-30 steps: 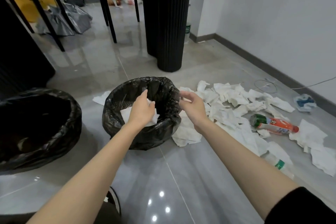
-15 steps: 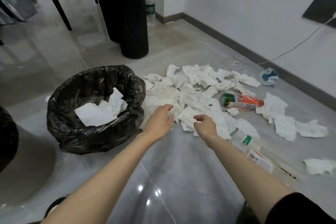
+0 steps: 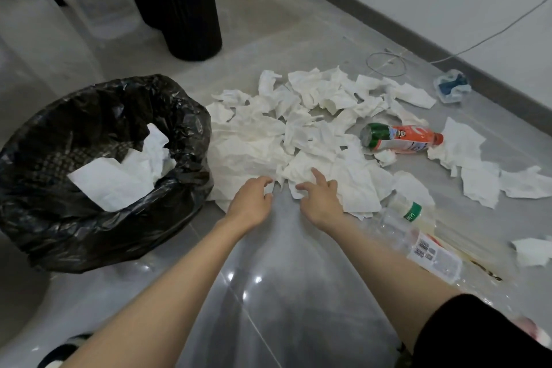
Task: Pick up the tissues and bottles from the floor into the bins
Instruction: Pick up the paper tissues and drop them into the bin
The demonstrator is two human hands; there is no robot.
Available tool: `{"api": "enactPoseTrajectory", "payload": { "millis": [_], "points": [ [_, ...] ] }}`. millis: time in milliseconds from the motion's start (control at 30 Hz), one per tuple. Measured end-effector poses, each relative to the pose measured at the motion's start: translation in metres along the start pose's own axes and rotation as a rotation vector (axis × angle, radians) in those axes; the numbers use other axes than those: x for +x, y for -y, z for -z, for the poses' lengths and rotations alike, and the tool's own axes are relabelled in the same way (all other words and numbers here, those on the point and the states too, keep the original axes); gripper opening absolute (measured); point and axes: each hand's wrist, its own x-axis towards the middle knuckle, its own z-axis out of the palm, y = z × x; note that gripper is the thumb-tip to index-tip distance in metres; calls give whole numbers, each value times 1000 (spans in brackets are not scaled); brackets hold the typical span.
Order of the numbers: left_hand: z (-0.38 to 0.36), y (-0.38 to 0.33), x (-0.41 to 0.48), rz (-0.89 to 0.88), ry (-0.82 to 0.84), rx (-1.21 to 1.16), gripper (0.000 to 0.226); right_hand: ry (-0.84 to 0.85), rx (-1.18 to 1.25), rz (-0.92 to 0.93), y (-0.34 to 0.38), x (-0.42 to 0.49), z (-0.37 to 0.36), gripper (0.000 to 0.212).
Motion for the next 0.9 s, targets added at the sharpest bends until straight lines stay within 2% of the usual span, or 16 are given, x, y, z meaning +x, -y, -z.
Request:
{"api": "enactPoseTrajectory", "payload": {
  "millis": [133, 300, 400, 467, 567, 667, 800, 900],
  "points": [
    [-4, 0, 9, -3, 5, -14, 44, -101, -9, 12, -5, 10, -3, 47],
    [-5, 0, 14, -1, -21, -50, 42, -388, -28, 66, -5, 16, 3, 51],
    [-3, 2, 15, -7, -26, -55, 41, -237, -177, 144, -2, 27, 11, 63],
    [-1, 5, 15, -1, -24, -40, 42, -99, -233, 104, 1, 33, 14, 65],
    [2, 8, 14, 10, -24, -37, 42, -30, -202, 2, -4, 35, 11, 51],
    [1, 10, 13, 14, -16, -62, 41, -93, -78, -5, -16, 27, 5, 31],
    [0, 12, 6, 19, 0, -116, 40, -163, 15, 19, -28, 19, 6, 25],
    [2, 14, 2, 19, -19, -150, 41, -310, 243, 21, -23, 11, 14, 14]
  ]
}}
